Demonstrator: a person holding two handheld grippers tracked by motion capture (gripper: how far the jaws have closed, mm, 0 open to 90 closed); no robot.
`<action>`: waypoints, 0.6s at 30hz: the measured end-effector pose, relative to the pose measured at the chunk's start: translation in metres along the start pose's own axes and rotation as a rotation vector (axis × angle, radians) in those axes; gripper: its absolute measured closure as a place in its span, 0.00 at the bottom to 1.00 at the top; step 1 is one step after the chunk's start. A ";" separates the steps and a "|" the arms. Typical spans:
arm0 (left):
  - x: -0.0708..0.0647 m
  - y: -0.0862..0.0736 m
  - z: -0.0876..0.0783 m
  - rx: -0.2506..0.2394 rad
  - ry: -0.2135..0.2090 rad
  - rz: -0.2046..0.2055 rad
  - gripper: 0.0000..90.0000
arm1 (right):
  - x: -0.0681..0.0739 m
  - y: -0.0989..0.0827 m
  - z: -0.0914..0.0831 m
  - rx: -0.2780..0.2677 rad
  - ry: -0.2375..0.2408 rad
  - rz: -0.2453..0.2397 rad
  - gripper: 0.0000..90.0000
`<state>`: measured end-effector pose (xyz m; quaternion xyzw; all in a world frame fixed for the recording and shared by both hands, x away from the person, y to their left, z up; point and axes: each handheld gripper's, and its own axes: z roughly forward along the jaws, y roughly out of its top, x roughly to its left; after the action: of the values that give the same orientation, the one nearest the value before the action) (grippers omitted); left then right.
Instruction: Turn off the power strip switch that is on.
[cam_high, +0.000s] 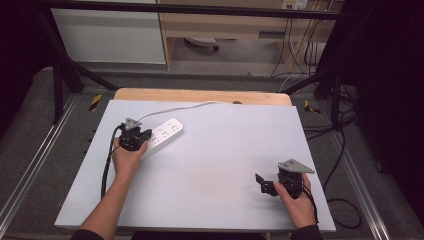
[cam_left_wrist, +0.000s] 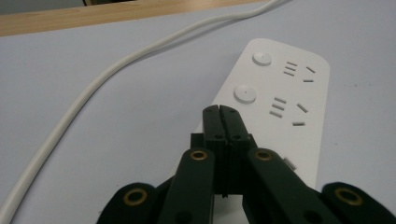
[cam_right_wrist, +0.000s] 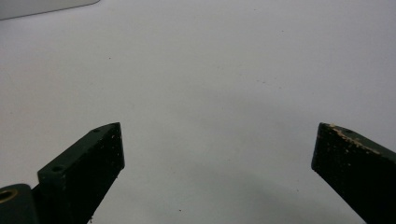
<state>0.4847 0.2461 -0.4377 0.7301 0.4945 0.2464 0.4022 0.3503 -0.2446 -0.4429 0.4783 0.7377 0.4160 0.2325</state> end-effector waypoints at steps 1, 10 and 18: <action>-0.001 0.000 0.000 0.003 0.003 0.017 1.00 | 0.000 0.000 0.000 0.001 0.001 0.000 0.04; 0.000 0.001 0.000 0.007 0.022 0.026 1.00 | 0.002 0.000 0.000 0.008 0.006 -0.003 0.03; -0.003 0.003 0.001 0.016 0.038 0.038 1.00 | 0.001 0.000 0.001 0.008 0.000 -0.010 0.03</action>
<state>0.4860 0.2425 -0.4363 0.7377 0.4899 0.2639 0.3824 0.3504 -0.2433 -0.4432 0.4754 0.7417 0.4121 0.2326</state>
